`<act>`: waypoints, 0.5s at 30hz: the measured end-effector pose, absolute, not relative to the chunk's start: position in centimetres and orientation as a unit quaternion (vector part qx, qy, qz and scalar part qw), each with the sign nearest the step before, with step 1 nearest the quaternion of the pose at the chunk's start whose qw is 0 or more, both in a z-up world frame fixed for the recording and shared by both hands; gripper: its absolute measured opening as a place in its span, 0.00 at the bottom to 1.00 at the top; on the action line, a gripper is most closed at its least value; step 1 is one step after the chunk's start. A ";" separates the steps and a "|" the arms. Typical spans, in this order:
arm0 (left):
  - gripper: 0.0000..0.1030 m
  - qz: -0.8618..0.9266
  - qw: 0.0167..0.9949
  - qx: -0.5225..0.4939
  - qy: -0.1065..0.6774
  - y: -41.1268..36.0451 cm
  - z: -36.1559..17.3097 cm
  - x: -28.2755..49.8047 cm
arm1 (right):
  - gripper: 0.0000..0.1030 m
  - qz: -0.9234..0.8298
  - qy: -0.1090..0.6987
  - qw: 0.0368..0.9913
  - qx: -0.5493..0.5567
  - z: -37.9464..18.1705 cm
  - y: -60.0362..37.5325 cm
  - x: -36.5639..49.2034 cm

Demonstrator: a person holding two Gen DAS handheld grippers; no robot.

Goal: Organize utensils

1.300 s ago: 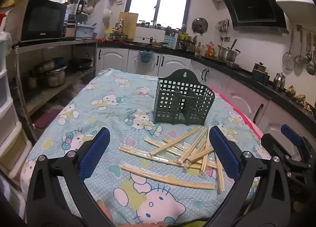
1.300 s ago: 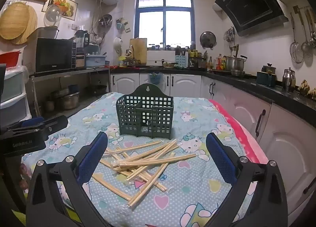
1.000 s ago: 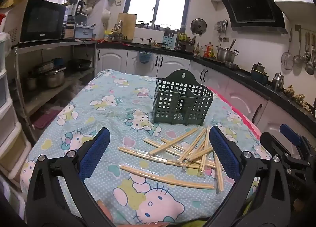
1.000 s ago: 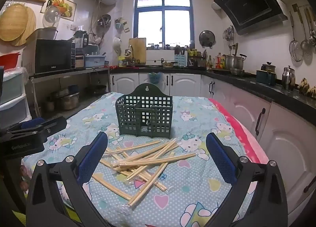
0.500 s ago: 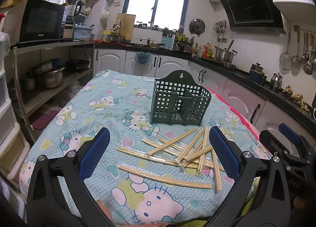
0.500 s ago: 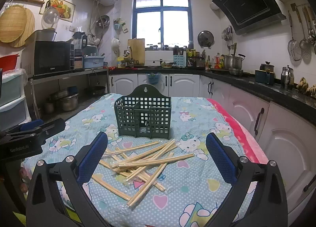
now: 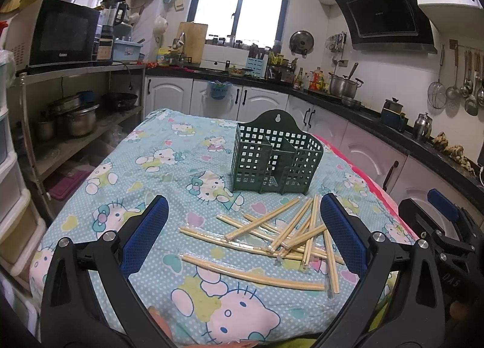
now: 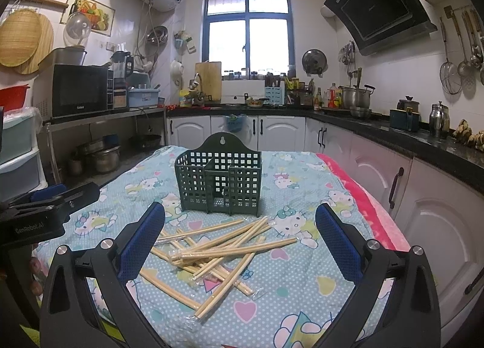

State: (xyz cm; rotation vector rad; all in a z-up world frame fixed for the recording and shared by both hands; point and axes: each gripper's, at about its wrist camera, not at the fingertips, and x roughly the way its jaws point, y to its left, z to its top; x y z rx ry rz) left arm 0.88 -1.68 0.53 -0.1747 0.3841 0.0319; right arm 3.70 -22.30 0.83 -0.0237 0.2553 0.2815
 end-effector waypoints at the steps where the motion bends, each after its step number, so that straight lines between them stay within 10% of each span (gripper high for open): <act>1: 0.90 0.016 0.978 -0.087 0.190 -1.5 0.5 0.8 | 0.94 0.140 0.127 0.982 -0.012 0.8 -22.3 3.7; 15: 0.90 0.015 0.978 -0.088 0.190 -1.4 0.5 0.6 | 0.94 0.142 0.127 0.982 -0.012 1.1 -22.4 3.6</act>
